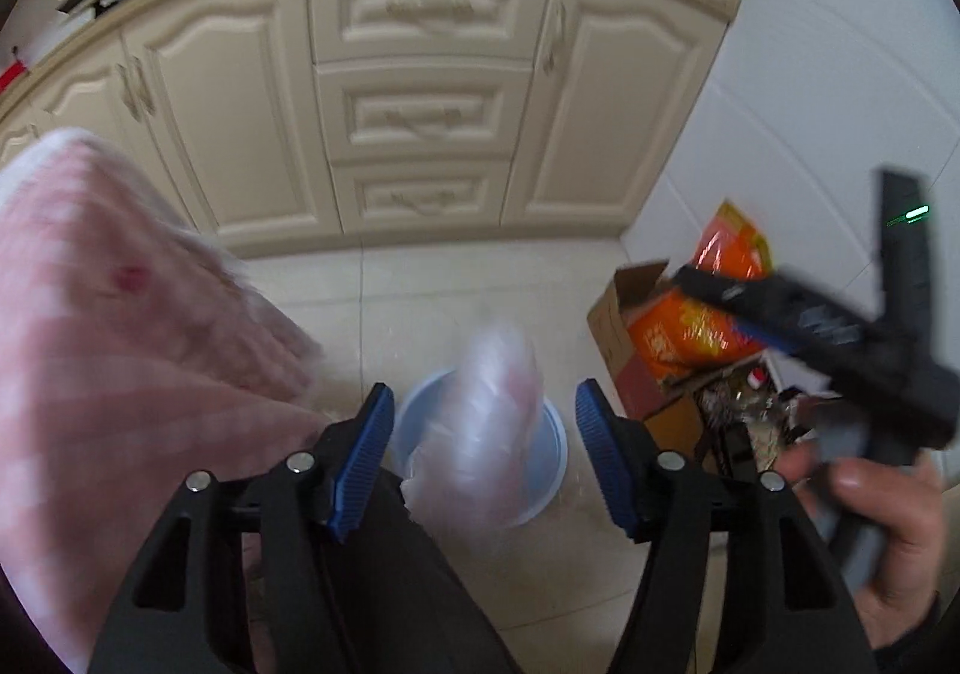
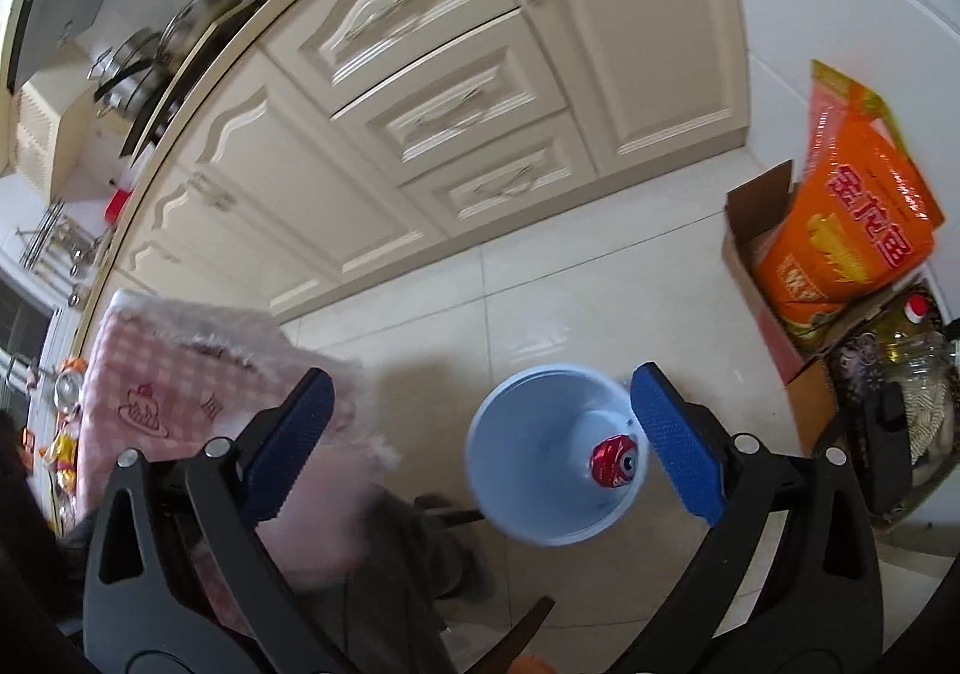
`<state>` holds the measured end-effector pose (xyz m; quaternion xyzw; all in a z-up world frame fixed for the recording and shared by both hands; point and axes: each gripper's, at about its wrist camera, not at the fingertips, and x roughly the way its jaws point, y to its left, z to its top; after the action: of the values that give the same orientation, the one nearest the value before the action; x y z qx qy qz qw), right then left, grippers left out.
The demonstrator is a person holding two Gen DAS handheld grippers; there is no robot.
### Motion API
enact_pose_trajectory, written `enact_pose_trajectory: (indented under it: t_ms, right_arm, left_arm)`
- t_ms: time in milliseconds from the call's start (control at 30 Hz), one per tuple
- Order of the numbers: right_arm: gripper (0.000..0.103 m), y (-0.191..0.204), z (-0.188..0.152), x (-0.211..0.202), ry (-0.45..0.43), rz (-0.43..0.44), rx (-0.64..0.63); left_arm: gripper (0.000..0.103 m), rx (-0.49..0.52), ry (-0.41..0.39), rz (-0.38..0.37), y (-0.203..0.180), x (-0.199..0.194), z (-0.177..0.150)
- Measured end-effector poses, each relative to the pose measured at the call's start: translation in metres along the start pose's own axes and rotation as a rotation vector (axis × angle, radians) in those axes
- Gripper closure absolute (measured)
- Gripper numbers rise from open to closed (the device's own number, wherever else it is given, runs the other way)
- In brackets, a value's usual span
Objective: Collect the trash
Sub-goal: 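Carry bag and can to the blue bin and release both into it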
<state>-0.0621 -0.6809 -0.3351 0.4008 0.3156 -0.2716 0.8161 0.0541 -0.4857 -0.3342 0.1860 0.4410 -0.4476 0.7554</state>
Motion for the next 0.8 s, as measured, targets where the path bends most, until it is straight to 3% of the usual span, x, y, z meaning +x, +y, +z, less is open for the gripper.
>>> enact_pose_trajectory:
  t_ms: [233, 300, 367, 433, 567, 800]
  right_arm:
    - [0.006, -0.027, 0.0, 0.005, 0.005, -0.008, 0.048]
    - [0.006, -0.031, 0.0, 0.008, 0.013, -0.011, 0.054]
    - [0.006, -0.033, -0.001, 0.009, 0.016, -0.017, 0.059]
    - [0.006, -0.032, -0.002, 0.009, 0.017, -0.012, 0.062]
    - [0.006, -0.016, -0.001, 0.003, 0.006, 0.003, 0.04]
    - [0.006, 0.043, 0.011, -0.035, -0.083, 0.074, -0.038]
  left_arm:
    - [0.041, -0.019, 0.177, -0.021, 0.0, 0.097, 0.003]
    - [0.034, -0.039, 0.211, -0.011, 0.002, 0.106, 0.002]
    - [0.017, -0.034, 0.191, -0.002, 0.001, 0.1, 0.002]
    - [0.009, -0.01, 0.168, 0.026, -0.001, 0.091, 0.002]
    - [0.009, -0.005, 0.123, 0.015, -0.003, 0.063, 0.005]
    - [0.009, -0.015, -0.058, -0.008, -0.003, -0.028, 0.018]
